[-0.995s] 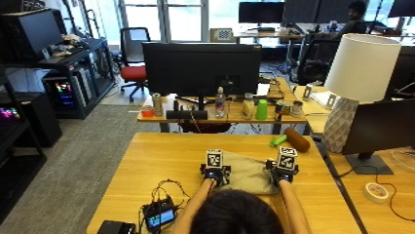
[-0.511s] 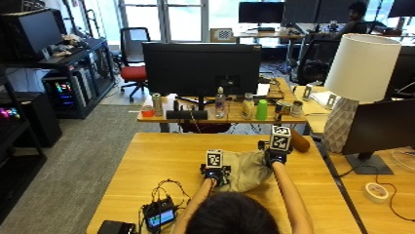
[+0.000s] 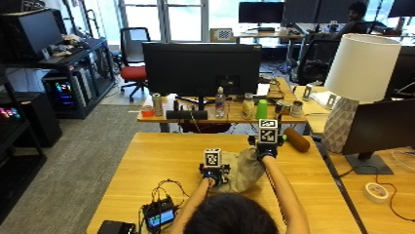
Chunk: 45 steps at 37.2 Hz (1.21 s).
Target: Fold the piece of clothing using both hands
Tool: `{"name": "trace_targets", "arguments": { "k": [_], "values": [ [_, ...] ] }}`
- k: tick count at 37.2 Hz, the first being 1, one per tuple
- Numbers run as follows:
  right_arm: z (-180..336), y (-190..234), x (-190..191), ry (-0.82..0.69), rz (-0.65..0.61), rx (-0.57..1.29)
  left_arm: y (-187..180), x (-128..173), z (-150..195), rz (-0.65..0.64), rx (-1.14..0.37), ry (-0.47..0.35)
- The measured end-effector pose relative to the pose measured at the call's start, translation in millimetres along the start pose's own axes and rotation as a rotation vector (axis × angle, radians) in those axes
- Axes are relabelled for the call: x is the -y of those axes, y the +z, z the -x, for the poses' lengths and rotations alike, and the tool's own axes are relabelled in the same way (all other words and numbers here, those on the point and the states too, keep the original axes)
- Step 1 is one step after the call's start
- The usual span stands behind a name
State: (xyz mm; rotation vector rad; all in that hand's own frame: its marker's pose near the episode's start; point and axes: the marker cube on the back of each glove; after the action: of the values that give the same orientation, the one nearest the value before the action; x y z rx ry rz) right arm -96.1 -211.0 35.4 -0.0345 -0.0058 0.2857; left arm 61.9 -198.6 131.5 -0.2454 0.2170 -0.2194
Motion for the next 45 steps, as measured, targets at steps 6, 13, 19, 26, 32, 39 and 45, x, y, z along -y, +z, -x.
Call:
{"name": "trace_targets", "arguments": {
  "k": [6, 13, 19, 26, 32, 39, 45],
  "values": [
    [-3.4, -2.6, -0.2, 0.005, -0.006, 0.018, -2.0, -8.0, 0.0, 0.031, -0.045, 0.047],
    [-10.2, 8.3, 17.9, 0.037, -0.018, 0.004, -32.2, -25.8, 5.9, -0.055, -0.070, 0.086],
    [-10.2, 5.2, 3.5, 0.028, 0.021, -0.002, -100.8, -61.1, 33.0, -0.195, -0.070, 0.025],
    [-6.9, -3.4, 8.0, 0.034, -0.080, -0.004, -154.9, -95.5, 63.1, -0.324, -0.039, -0.045],
    [7.0, -3.0, 26.0, 0.038, -0.073, -0.057, -172.7, -61.8, 90.8, -0.448, -0.012, -0.043],
    [67.4, -46.0, -4.8, 0.064, -0.231, -0.201, -179.8, -60.7, 135.0, -0.444, -0.048, -0.096],
    [143.1, -41.1, -27.6, -0.034, -0.226, -0.210, -183.2, -68.1, 174.9, -0.453, -0.058, -0.210]
  ]
}}
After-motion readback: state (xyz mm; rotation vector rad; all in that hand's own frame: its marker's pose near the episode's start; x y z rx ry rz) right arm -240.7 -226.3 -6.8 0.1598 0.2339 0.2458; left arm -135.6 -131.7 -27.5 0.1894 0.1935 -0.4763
